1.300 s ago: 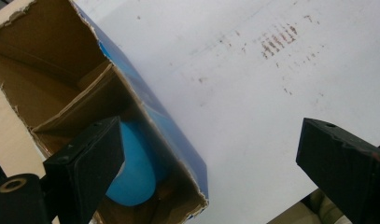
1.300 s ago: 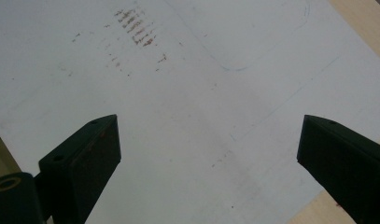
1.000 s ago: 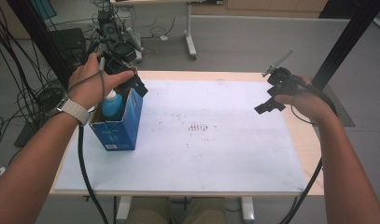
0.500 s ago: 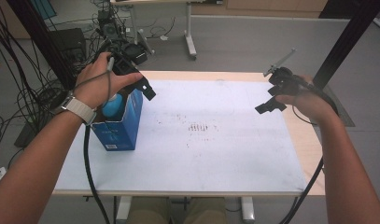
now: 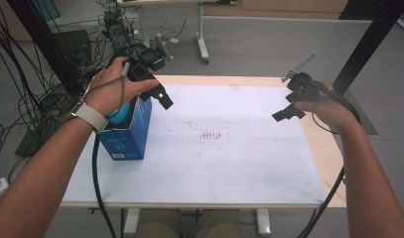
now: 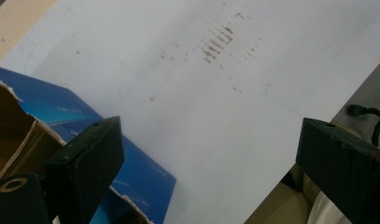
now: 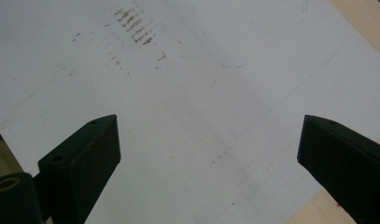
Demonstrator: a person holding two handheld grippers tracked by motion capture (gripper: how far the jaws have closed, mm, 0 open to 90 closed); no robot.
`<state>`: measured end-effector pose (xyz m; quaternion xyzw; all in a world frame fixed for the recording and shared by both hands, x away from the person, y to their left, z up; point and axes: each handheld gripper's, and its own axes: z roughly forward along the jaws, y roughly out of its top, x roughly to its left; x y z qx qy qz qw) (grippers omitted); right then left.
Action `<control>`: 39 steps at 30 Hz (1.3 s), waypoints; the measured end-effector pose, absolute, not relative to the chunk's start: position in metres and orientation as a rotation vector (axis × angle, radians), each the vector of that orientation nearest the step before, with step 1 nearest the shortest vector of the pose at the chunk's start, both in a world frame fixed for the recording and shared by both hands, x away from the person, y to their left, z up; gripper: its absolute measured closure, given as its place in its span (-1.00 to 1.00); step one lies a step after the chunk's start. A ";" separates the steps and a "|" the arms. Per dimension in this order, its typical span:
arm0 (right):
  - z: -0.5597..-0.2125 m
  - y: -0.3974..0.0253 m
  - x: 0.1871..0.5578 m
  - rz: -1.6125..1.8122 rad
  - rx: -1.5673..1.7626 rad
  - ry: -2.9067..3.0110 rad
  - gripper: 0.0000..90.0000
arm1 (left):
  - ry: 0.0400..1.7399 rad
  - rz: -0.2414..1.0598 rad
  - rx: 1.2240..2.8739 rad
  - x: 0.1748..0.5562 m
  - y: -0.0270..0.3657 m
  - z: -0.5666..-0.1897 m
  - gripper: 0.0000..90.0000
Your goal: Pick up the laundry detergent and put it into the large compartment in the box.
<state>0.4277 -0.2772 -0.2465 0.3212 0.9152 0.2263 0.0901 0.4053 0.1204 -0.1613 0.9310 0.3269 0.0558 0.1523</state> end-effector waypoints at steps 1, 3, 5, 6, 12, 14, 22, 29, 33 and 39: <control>-0.247 -0.277 0.428 0.675 0.954 2.721 -0.87 | 0.895 0.150 2.681 0.404 0.116 -0.161 -0.82; -0.247 -0.277 0.429 0.675 0.955 2.722 -0.87 | 0.866 0.153 2.685 0.403 0.113 -0.161 -0.81; -0.247 -0.277 0.429 0.676 0.954 2.720 -0.87 | 0.851 0.150 2.691 0.403 0.111 -0.161 -0.81; -0.246 -0.278 0.428 0.683 0.959 2.716 -0.87 | 0.825 0.146 2.697 0.403 0.108 -0.160 -0.81; -0.244 -0.279 0.426 0.686 0.966 2.710 -0.87 | 0.749 0.124 2.713 0.399 0.102 -0.160 -0.81; -0.245 -0.279 0.425 0.678 0.970 2.714 -0.87 | 0.704 0.109 2.722 0.397 0.099 -0.160 -0.80; -0.246 -0.277 0.422 0.673 0.971 2.718 -0.87 | 0.608 0.075 2.762 0.394 0.087 -0.165 -0.80; -0.250 -0.280 0.420 0.657 0.985 2.726 -0.87 | 0.498 0.058 2.787 0.391 0.075 -0.170 -0.79; -0.252 -0.280 0.420 0.668 0.986 2.728 -0.87 | 0.463 0.071 2.812 0.391 0.070 -0.173 -0.78; -0.252 -0.281 0.420 0.679 0.994 2.722 -0.87 | 0.396 0.066 2.831 0.389 0.064 -0.177 -0.78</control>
